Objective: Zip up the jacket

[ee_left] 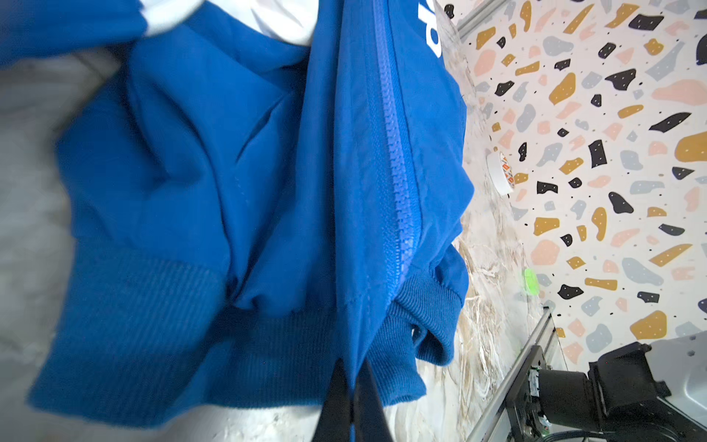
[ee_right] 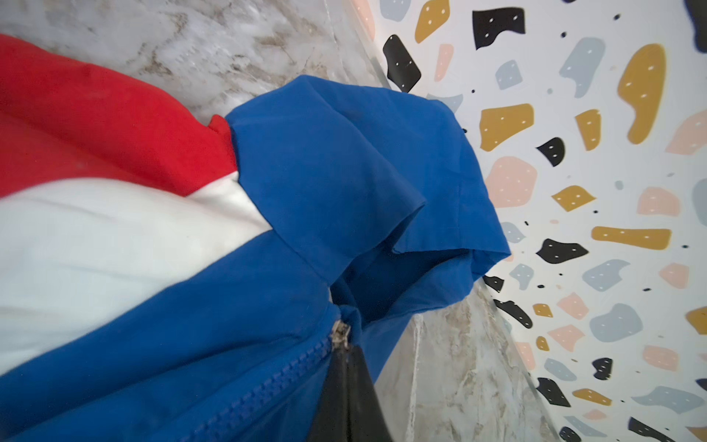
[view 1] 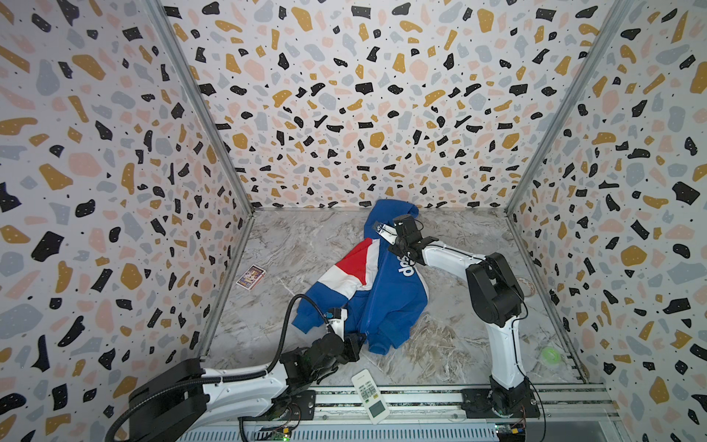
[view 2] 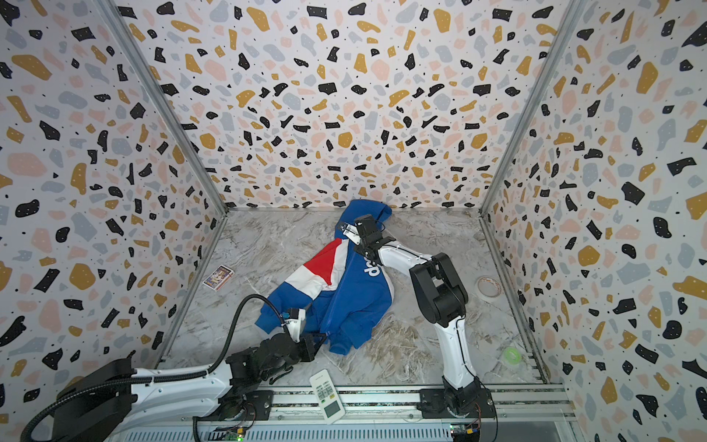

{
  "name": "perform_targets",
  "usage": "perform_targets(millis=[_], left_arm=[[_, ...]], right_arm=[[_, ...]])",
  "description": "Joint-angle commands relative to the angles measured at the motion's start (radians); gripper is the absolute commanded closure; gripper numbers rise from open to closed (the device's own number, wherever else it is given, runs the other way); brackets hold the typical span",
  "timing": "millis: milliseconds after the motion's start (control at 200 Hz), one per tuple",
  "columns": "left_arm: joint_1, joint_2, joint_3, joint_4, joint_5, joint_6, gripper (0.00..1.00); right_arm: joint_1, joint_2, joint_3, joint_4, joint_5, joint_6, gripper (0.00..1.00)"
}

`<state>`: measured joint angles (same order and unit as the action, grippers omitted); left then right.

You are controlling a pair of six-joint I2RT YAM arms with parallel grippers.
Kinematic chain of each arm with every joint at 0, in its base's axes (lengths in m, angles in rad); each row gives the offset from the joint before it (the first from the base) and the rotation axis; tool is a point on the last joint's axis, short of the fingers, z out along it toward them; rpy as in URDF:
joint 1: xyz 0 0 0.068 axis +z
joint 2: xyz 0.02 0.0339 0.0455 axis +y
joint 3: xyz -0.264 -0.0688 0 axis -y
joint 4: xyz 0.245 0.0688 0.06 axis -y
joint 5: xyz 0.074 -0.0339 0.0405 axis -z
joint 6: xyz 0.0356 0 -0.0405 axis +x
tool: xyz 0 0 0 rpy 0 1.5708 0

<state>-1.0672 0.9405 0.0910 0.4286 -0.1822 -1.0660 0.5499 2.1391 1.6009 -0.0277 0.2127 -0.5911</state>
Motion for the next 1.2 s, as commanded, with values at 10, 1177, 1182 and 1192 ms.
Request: perform_targets(millis=[10, 1177, 1182, 1192], left_arm=[[-0.018, -0.055, -0.01, -0.242, 0.003, 0.001, 0.92], [0.56, 0.663, 0.78, -0.546, 0.074, 0.604, 0.18], [0.56, 0.668, 0.783, -0.546, 0.076, 0.604, 0.18], [0.561, 0.678, 0.789, -0.544, 0.082, 0.605, 0.2]], right_arm=[[-0.079, -0.041, 0.139, 0.015, 0.163, 0.171, 0.84], [-0.29, -0.203, -0.511, 0.146, -0.817, 1.076, 0.36], [-0.288, -0.202, -0.512, 0.147, -0.82, 1.078, 0.36], [-0.285, -0.2, -0.513, 0.152, -0.823, 1.08, 0.36]])
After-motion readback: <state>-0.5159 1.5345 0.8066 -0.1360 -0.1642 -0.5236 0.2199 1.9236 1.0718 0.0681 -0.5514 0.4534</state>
